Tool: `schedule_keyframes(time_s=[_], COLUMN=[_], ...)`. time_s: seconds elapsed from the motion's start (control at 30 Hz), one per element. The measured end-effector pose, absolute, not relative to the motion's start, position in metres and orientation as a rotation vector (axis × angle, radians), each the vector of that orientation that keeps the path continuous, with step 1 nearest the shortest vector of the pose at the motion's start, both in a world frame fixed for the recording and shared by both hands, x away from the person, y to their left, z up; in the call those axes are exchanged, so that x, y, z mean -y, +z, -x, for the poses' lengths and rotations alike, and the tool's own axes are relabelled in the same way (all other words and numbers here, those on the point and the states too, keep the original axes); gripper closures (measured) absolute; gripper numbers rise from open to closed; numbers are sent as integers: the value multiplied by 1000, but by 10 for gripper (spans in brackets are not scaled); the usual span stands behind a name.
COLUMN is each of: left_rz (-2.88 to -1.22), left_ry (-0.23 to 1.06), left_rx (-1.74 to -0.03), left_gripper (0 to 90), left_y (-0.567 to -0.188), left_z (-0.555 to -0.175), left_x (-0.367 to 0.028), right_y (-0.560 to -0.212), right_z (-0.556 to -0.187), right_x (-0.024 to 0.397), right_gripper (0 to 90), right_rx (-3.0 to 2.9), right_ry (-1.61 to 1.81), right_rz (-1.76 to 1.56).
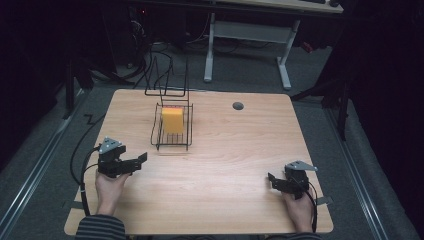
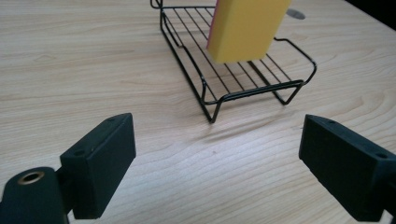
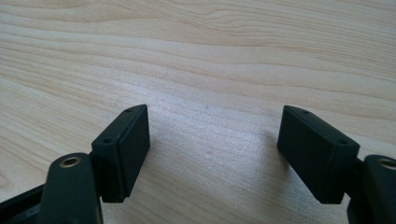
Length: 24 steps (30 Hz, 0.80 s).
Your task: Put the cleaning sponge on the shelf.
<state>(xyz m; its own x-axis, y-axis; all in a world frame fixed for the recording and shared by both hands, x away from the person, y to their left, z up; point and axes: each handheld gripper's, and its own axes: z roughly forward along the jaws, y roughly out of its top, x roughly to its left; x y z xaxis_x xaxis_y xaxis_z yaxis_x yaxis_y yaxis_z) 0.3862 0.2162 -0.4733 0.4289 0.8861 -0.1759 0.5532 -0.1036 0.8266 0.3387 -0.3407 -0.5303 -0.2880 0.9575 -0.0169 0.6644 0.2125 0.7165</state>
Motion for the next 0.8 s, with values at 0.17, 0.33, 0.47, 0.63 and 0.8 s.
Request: schedule_keyframes(time_s=[0.17,0.33,0.47,0.63,0.8], left_rz=[-1786,-1795,-1810,-1838,-1859], left_ry=[456,454,453,445,446], left_rx=[-1261,-1282,-1296,-1319,-1336], left_gripper=[120,123,125,126,126], left_y=[-479,-487,-494,-503,-511], left_z=[-388,-389,-390,-391,-393], left_x=[-218,-220,-221,-221,-221], right_y=[-530,-530,-530,-530,-530], right_z=[-339,-339,-339,-339,-339], right_x=[341,341,341,341,341], right_gripper=[257,257,257,257,257], right_rx=[-2031,-2030,-2030,-2030,-2030], right_ry=[843,842,843,842,843], right_rz=[-1499,-1498,-1498,-1498,-1498])
